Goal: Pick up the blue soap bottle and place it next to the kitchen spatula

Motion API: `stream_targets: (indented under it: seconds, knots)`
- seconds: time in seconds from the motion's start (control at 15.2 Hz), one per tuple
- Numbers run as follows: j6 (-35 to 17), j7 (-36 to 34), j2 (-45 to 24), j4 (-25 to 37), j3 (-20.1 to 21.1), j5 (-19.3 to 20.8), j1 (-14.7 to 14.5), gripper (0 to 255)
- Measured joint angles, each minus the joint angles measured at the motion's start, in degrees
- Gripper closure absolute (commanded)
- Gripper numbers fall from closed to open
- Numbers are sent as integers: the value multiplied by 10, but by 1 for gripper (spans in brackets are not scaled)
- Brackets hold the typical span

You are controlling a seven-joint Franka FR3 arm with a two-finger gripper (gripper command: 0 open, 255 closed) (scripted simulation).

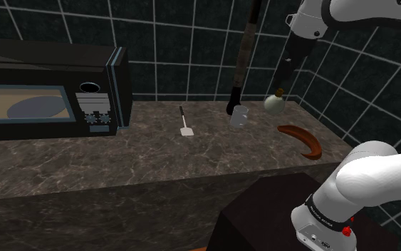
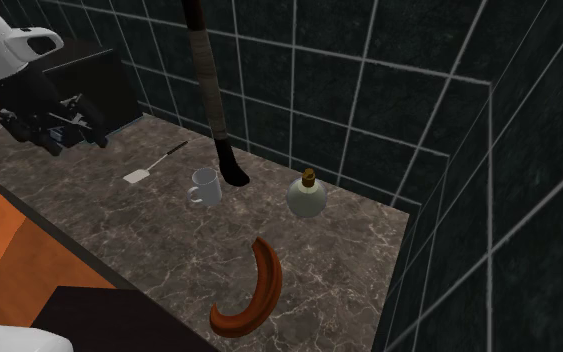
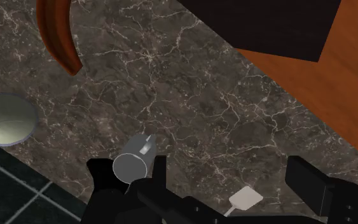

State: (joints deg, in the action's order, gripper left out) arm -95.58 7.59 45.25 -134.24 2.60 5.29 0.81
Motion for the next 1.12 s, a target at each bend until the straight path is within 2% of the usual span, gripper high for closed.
stream_targets:
  seconds: [0.13,0.46,1.12]
  knots:
    - [-5,6,-3,-2,-6,3,2,0]
    - [-47,55,-38,-5,-59,27,19,0]
    - [-147,171,-169,33,-178,53,48,0]
